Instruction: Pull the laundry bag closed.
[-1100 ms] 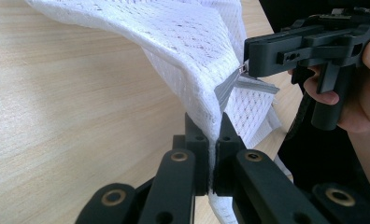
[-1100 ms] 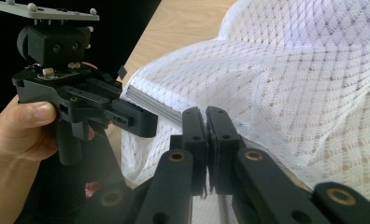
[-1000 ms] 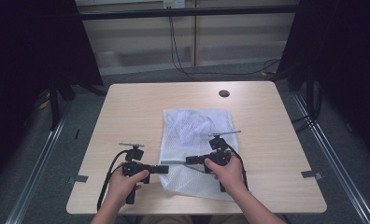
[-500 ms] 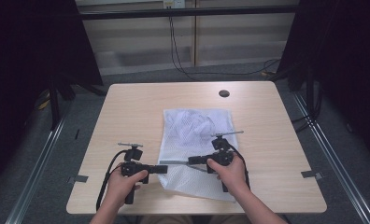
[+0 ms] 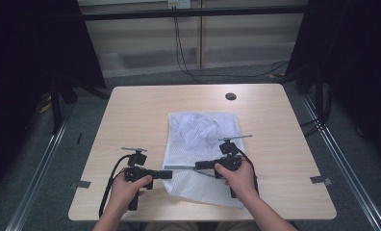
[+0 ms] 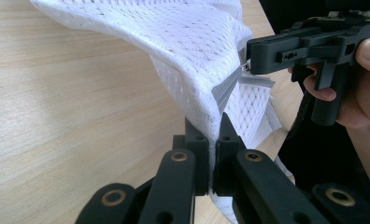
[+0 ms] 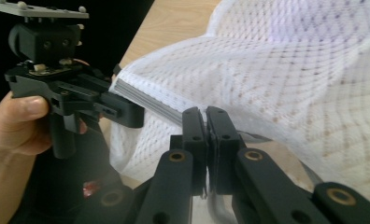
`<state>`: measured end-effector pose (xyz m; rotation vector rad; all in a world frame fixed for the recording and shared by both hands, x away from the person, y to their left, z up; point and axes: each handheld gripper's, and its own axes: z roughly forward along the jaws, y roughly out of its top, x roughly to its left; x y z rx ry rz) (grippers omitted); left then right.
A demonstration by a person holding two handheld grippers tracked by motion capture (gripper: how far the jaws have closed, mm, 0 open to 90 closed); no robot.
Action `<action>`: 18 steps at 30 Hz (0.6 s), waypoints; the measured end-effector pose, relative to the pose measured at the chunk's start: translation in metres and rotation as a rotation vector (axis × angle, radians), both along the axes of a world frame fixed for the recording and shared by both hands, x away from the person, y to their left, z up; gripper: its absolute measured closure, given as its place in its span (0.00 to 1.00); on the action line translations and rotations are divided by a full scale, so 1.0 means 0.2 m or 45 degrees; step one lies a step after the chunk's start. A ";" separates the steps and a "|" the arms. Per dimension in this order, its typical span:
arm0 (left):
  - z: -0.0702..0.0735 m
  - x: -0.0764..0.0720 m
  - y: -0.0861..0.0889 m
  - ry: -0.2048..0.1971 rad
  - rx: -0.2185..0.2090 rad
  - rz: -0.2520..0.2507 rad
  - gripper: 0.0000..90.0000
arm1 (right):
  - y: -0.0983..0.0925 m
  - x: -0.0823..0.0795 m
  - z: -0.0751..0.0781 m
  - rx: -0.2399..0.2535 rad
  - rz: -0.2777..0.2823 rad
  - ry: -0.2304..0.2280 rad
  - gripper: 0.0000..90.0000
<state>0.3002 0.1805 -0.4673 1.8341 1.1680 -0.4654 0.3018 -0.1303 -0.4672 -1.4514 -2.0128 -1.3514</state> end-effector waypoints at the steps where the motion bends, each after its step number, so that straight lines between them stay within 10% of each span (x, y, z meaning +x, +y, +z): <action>1: 0.00 0.00 0.00 0.008 -0.003 0.004 0.98 | 0.00 0.00 0.00 -0.003 -0.003 0.002 0.97; 18: 0.00 0.00 0.01 -0.012 0.014 -0.014 0.98 | -0.04 0.00 0.00 -0.011 -0.008 0.000 0.97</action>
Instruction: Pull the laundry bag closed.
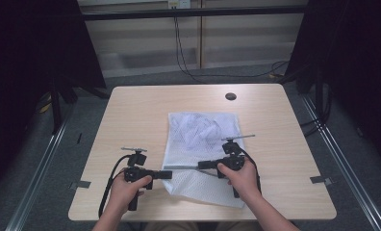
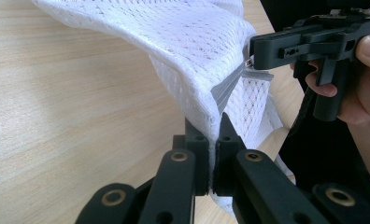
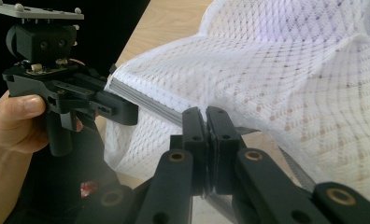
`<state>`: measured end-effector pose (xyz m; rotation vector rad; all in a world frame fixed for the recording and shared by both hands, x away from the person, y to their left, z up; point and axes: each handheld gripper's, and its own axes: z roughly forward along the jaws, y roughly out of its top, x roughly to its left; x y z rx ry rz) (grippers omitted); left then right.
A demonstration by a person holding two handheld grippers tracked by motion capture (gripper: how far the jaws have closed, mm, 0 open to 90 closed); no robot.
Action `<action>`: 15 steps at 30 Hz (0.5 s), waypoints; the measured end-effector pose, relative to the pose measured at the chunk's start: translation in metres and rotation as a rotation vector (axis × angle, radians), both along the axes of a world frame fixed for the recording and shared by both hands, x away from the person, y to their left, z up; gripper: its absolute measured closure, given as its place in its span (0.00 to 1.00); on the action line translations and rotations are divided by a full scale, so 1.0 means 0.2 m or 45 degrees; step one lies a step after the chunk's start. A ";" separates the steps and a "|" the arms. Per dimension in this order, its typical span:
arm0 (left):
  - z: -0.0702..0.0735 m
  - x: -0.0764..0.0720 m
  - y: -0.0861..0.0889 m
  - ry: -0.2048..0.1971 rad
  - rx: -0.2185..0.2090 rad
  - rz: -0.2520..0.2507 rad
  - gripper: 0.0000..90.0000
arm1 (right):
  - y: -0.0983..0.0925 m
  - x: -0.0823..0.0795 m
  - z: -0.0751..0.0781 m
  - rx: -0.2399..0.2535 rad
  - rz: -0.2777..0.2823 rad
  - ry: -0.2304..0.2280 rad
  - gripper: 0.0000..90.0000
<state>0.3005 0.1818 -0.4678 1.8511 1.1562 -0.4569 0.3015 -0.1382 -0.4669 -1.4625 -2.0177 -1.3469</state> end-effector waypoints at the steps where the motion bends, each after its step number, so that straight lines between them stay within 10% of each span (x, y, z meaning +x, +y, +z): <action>1: 0.00 0.00 0.00 0.000 -0.001 -0.001 0.98 | 0.00 0.00 0.00 0.002 -0.002 0.003 0.97; 15: 0.00 -0.01 -0.01 0.020 -0.015 0.009 0.98 | -0.02 0.00 0.00 0.008 -0.002 0.002 0.97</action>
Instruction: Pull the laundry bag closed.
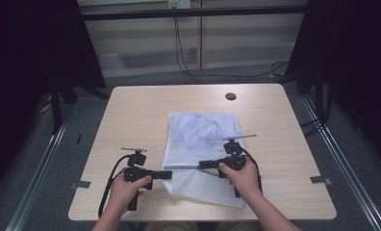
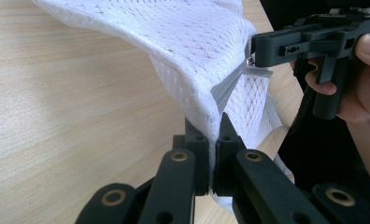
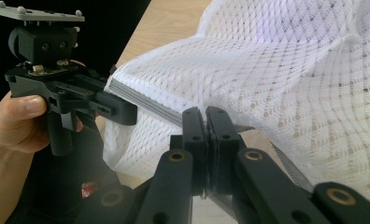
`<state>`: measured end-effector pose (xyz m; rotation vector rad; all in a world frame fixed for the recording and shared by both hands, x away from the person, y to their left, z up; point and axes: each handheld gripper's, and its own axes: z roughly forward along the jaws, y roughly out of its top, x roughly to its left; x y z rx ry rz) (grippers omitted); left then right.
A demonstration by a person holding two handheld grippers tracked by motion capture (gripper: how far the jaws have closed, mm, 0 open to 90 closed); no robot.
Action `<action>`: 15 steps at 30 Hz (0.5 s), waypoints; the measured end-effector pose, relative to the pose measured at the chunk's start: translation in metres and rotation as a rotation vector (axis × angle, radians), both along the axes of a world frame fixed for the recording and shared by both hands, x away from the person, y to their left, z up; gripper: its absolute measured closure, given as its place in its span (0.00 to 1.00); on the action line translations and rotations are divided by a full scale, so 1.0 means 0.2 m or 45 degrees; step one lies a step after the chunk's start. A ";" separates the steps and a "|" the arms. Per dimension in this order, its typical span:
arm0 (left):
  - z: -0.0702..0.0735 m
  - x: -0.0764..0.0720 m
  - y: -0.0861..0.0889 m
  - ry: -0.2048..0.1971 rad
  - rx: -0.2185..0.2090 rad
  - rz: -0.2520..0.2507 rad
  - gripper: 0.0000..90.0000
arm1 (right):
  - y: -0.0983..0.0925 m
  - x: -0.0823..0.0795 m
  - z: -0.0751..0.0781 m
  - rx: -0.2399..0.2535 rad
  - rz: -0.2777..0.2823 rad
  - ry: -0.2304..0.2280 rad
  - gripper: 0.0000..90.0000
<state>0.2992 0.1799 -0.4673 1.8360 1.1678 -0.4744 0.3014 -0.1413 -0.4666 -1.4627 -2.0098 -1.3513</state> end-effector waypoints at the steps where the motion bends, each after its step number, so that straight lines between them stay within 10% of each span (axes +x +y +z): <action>1: 0.00 0.00 0.00 -0.001 0.000 0.000 0.98 | 0.00 0.00 0.00 0.000 0.000 -0.001 0.97; 15: 0.00 0.00 0.00 -0.001 -0.001 -0.004 0.98 | -0.02 0.00 0.00 0.001 -0.003 -0.001 0.97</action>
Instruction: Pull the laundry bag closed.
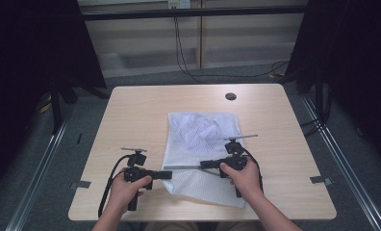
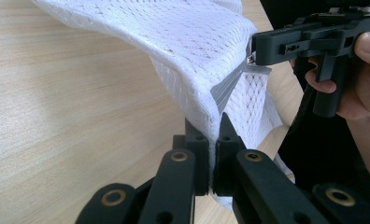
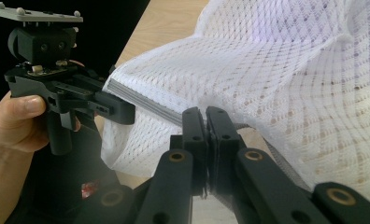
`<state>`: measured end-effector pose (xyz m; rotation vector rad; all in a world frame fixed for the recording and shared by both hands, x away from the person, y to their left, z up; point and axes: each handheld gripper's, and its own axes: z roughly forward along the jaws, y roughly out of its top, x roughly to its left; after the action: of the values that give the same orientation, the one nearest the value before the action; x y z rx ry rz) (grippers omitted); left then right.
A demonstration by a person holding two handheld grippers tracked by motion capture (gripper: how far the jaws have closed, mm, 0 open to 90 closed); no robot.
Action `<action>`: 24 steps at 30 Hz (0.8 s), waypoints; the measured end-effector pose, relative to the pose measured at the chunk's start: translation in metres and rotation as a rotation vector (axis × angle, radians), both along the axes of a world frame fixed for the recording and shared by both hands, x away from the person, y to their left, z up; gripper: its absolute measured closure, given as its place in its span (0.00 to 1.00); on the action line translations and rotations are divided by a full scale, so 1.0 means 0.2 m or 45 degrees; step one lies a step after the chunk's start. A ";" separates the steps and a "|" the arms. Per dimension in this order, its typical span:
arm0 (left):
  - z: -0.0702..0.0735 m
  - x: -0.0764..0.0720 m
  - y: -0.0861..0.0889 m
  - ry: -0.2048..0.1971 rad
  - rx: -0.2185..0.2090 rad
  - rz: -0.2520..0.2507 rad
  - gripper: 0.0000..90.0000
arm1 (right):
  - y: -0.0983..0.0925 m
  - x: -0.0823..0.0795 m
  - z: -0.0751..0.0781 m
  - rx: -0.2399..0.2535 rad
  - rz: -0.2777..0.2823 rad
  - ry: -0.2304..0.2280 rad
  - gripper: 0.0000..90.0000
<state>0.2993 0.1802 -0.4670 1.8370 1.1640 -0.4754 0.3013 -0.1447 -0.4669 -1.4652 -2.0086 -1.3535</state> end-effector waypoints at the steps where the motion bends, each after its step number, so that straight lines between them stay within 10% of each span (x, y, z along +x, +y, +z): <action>1: 0.00 0.00 0.00 -0.004 0.004 -0.003 0.98 | 0.00 0.00 0.00 0.002 -0.001 0.000 0.97; 24: -0.01 0.00 0.01 -0.005 0.011 -0.014 0.98 | -0.03 0.00 0.00 -0.004 -0.009 0.004 0.97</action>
<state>0.2999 0.1820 -0.4681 1.8513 1.1555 -0.4733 0.3013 -0.1506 -0.4670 -1.4765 -2.0060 -1.3511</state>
